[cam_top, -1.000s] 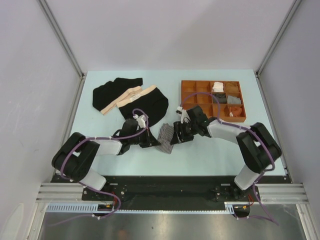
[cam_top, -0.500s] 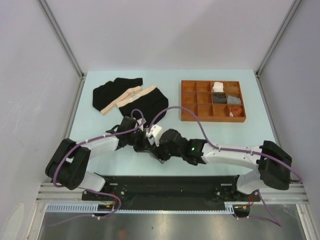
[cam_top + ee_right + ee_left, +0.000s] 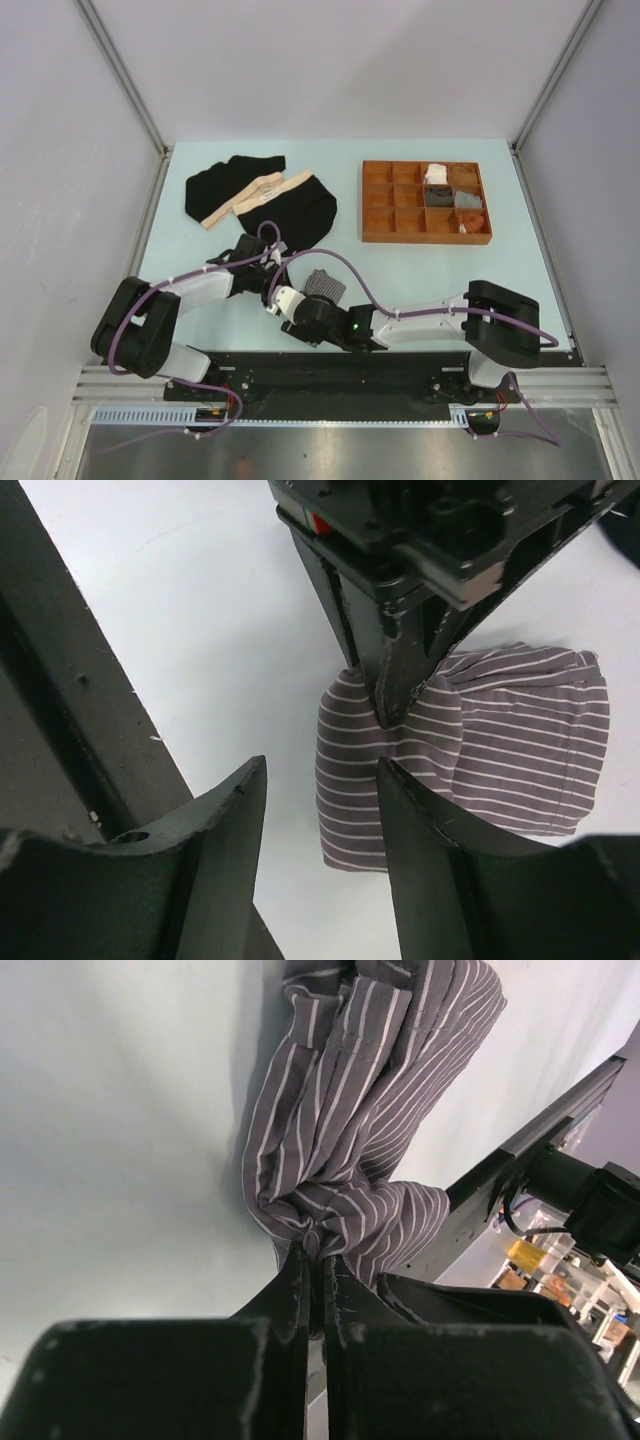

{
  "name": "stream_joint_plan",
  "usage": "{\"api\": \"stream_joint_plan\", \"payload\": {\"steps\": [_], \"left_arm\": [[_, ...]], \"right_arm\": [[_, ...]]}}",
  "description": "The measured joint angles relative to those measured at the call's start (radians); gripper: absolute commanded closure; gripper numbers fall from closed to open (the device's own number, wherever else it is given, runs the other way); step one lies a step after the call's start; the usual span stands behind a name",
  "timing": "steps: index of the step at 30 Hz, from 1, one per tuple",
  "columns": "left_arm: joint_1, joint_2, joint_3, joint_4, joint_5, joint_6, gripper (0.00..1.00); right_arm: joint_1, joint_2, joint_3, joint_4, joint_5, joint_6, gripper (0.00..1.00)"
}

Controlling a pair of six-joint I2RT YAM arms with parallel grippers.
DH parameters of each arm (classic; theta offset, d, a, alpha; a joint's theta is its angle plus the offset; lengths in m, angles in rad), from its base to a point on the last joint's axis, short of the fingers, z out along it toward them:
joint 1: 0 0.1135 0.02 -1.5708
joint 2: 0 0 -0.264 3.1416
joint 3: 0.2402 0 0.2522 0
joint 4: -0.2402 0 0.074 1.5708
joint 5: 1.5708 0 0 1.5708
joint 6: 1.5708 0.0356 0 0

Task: Roll the underwear
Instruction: Roll the underwear to the center of the board.

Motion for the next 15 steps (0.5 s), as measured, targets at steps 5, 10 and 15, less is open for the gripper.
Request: {"api": "stream_joint_plan", "payload": {"steps": [5, 10, 15], "left_arm": [[0.013, 0.0, 0.0, -0.009, 0.014, -0.001, 1.0], [0.032, 0.001, 0.0, -0.009, 0.032, -0.002, 1.0], [0.041, 0.008, 0.0, -0.004, 0.039, -0.003, 1.0]], "right_arm": [[0.024, 0.041, 0.0, 0.023, 0.069, -0.005, 0.49], [0.031, 0.085, 0.0, 0.05, 0.133, 0.0, 0.49], [0.032, 0.124, 0.0, 0.087, 0.195, 0.02, 0.68]]}}
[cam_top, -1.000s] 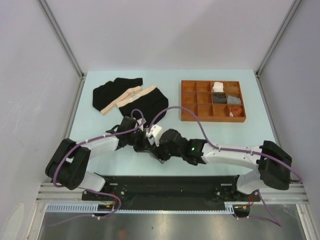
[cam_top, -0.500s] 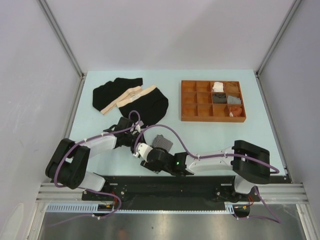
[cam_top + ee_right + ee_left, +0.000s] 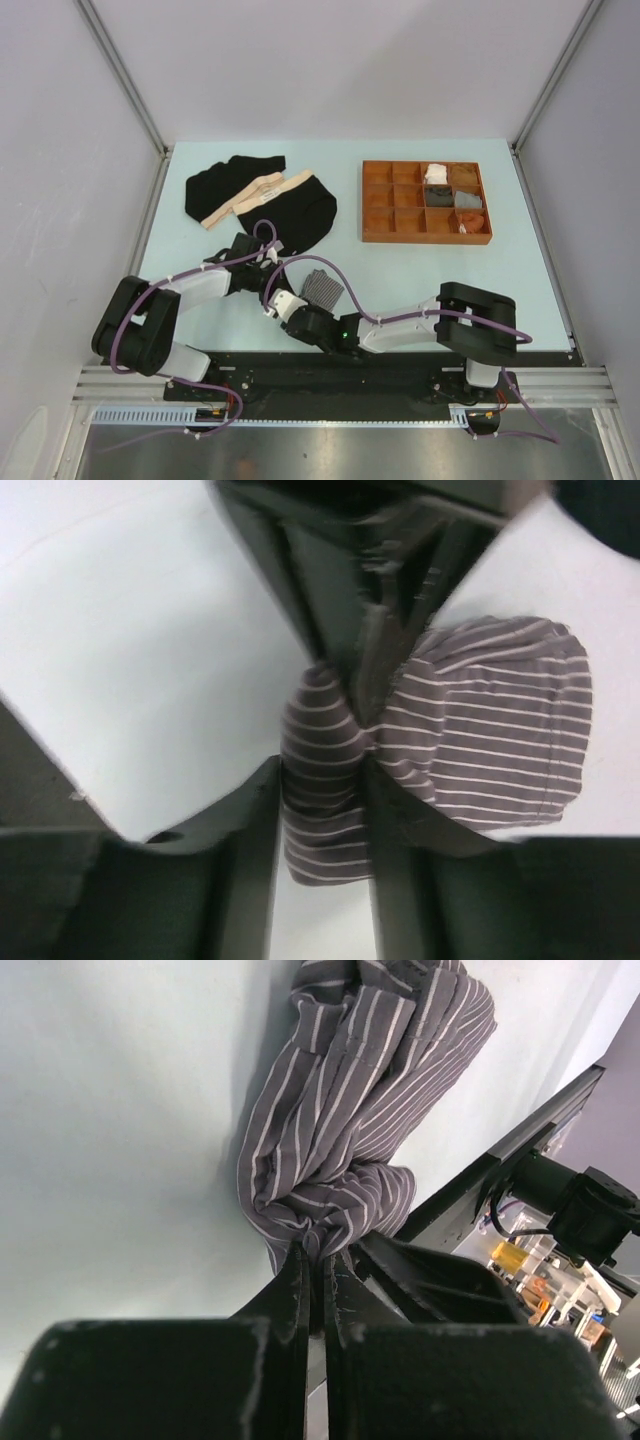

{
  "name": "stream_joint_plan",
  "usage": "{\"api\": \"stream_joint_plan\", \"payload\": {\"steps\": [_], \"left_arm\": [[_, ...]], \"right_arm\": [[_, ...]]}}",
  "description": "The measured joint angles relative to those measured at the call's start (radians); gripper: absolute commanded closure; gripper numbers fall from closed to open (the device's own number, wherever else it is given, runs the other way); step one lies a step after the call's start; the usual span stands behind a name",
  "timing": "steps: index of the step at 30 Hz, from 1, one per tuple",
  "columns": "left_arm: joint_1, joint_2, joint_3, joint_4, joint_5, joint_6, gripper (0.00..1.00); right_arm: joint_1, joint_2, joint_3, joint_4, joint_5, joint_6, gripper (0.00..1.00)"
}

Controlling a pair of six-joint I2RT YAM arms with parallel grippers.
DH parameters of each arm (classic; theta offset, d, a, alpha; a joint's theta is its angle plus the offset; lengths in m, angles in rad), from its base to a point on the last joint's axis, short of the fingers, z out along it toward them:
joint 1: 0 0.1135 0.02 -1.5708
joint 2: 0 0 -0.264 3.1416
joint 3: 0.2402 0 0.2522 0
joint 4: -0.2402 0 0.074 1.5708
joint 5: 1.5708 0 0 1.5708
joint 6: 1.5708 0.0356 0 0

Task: Roll the underwear
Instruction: Roll the underwear to the center of the board.

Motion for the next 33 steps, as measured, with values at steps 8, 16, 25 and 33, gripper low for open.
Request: {"api": "stream_joint_plan", "payload": {"steps": [8, 16, 25, 33], "left_arm": [[0.01, 0.0, -0.003, 0.013, -0.001, -0.004, 0.84], [0.025, -0.038, -0.018, 0.052, 0.008, -0.033, 0.21], [0.036, -0.142, -0.031, 0.106, -0.14, -0.058, 0.16], [0.037, -0.267, -0.156, 0.193, -0.276, -0.032, 0.23]], "right_arm": [[-0.009, 0.02, 0.0, 0.023, 0.044, 0.047, 1.0], [-0.1, -0.029, 0.0, -0.023, -0.163, 0.089, 1.0], [-0.305, -0.086, 0.0, -0.103, -0.581, 0.177, 1.0], [-0.444, -0.082, -0.003, -0.111, -0.857, 0.18, 1.0]]}}
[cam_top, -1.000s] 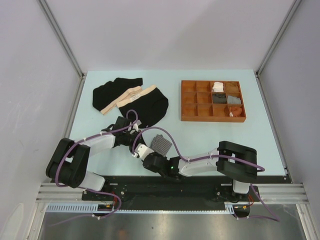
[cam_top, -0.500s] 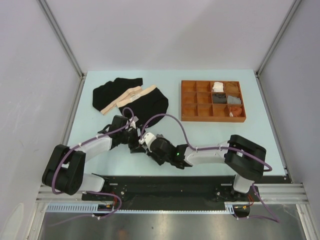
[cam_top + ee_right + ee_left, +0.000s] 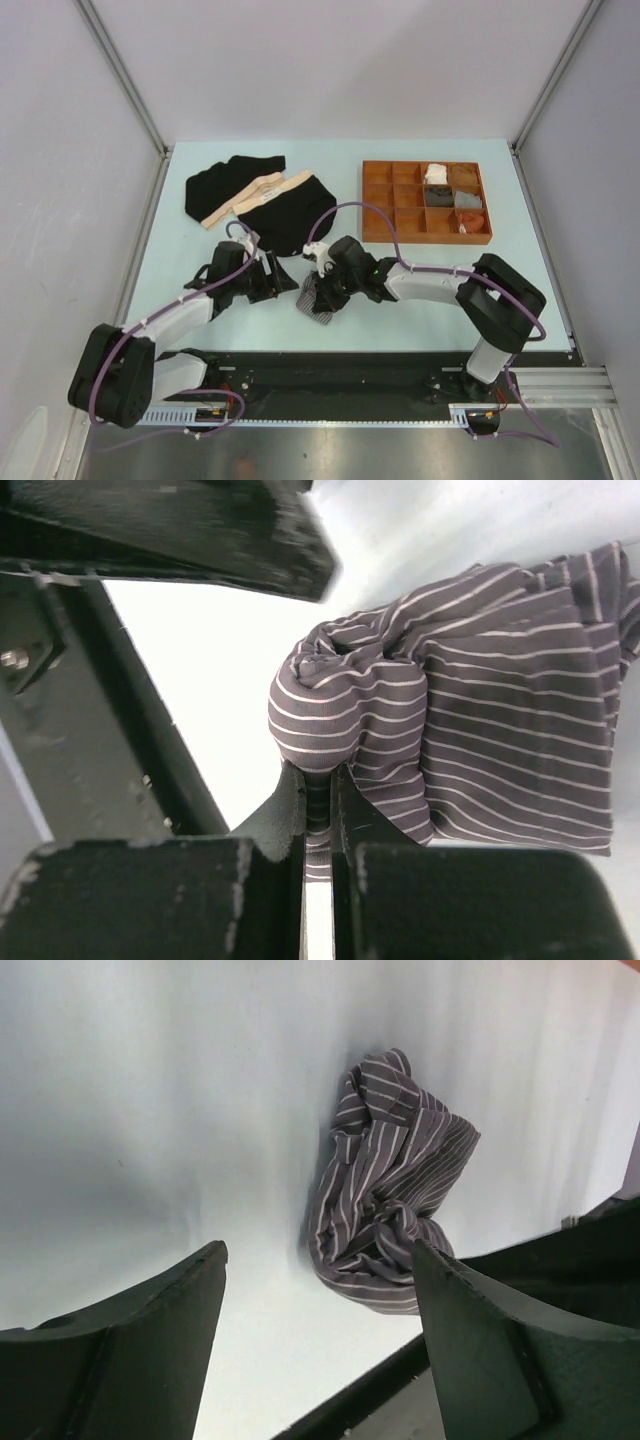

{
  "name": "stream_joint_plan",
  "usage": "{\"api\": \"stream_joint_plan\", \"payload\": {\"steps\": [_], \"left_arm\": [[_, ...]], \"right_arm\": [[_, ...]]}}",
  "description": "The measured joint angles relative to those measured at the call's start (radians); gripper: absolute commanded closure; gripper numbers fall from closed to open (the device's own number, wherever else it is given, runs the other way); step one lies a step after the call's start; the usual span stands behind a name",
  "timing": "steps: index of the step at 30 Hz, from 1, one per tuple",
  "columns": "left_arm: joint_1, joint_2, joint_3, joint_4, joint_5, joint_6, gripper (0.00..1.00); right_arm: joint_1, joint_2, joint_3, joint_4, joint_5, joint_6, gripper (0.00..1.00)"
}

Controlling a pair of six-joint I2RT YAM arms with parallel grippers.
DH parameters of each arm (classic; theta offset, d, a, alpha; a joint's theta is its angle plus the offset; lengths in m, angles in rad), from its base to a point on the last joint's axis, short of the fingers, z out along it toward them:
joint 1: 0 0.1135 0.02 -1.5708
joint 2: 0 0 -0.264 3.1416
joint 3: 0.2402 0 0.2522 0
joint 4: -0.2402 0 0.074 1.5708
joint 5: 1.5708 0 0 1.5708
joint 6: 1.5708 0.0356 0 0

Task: Roll the underwear
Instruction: Roll the underwear to the center of the board.

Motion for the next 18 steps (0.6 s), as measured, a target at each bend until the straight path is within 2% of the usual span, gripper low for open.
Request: {"api": "stream_joint_plan", "payload": {"steps": [5, 9, 18], "left_arm": [[0.001, -0.089, -0.106, 0.135, -0.014, 0.022, 0.25], [-0.012, -0.095, -0.164, 0.256, 0.01, 0.031, 0.22], [-0.066, 0.021, -0.193, 0.485, 0.103, 0.045, 0.21]], "right_arm": [[-0.08, 0.032, 0.002, 0.005, -0.151, 0.0, 1.0], [-0.13, 0.076, 0.027, -0.002, -0.253, -0.001, 1.0], [-0.187, 0.158, 0.102, -0.044, -0.374, -0.008, 1.0]]}}
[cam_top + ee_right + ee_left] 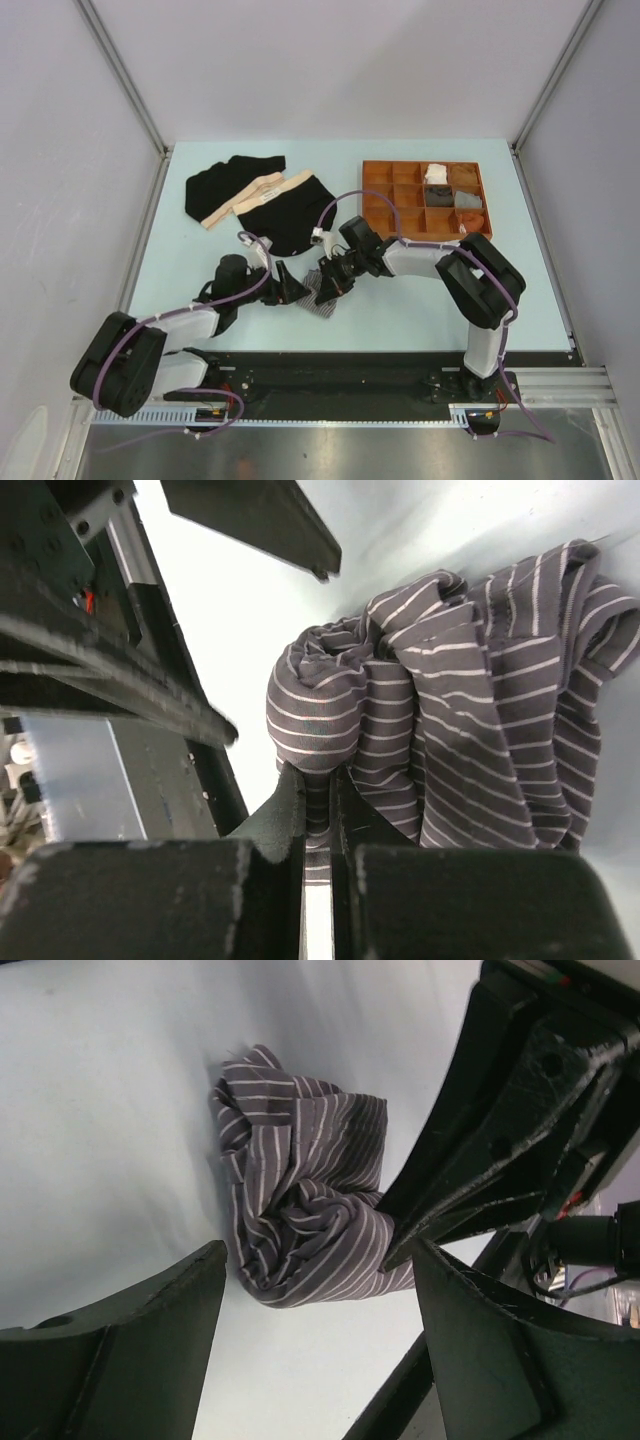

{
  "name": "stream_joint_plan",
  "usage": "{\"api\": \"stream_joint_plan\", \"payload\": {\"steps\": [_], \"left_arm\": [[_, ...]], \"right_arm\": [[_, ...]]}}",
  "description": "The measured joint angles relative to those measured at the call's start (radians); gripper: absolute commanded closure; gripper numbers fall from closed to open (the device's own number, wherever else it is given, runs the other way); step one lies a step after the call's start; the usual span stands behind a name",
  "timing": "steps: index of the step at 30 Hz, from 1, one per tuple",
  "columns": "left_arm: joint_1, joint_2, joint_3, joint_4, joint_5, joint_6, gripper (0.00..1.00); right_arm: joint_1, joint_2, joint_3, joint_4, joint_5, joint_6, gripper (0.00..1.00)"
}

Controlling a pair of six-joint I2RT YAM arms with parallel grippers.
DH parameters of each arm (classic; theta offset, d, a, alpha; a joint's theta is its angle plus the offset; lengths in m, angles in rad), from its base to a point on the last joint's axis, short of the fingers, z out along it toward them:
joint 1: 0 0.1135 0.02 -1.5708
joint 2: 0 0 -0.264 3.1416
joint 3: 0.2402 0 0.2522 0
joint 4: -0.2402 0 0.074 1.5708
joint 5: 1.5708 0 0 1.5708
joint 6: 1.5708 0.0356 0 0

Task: Roll the underwear
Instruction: Roll the underwear to the center of the board.

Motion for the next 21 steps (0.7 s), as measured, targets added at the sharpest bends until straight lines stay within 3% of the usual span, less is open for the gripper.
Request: {"api": "stream_joint_plan", "payload": {"steps": [6, 8, 12, 13, 16, 18, 21], "left_arm": [[-0.016, 0.08, 0.0, 0.093, 0.038, 0.014, 0.25], [-0.017, 0.103, 0.0, 0.115, 0.042, 0.016, 0.33], [-0.019, 0.156, 0.0, 0.158, 0.044, 0.019, 0.57], [-0.019, 0.172, 0.0, 0.173, 0.049, 0.019, 0.71], [-0.019, 0.195, 0.0, 0.211, 0.068, 0.013, 0.93], [-0.023, 0.206, 0.0, 0.236, 0.071, 0.014, 1.0], [-0.024, 0.218, 0.005, 0.244, 0.063, 0.011, 1.0]], "right_arm": [[-0.019, 0.05, 0.042, -0.018, -0.063, -0.003, 1.0], [-0.024, 0.064, 0.051, -0.02, -0.082, -0.003, 1.0], [-0.03, 0.079, 0.061, -0.022, -0.105, -0.003, 1.0], [-0.032, 0.082, 0.063, -0.022, -0.108, -0.003, 1.0], [-0.036, 0.089, 0.065, -0.02, -0.113, -0.002, 1.0], [-0.041, 0.089, 0.066, -0.02, -0.114, -0.002, 0.93], [-0.048, 0.089, 0.07, -0.025, -0.113, -0.002, 0.63]]}}
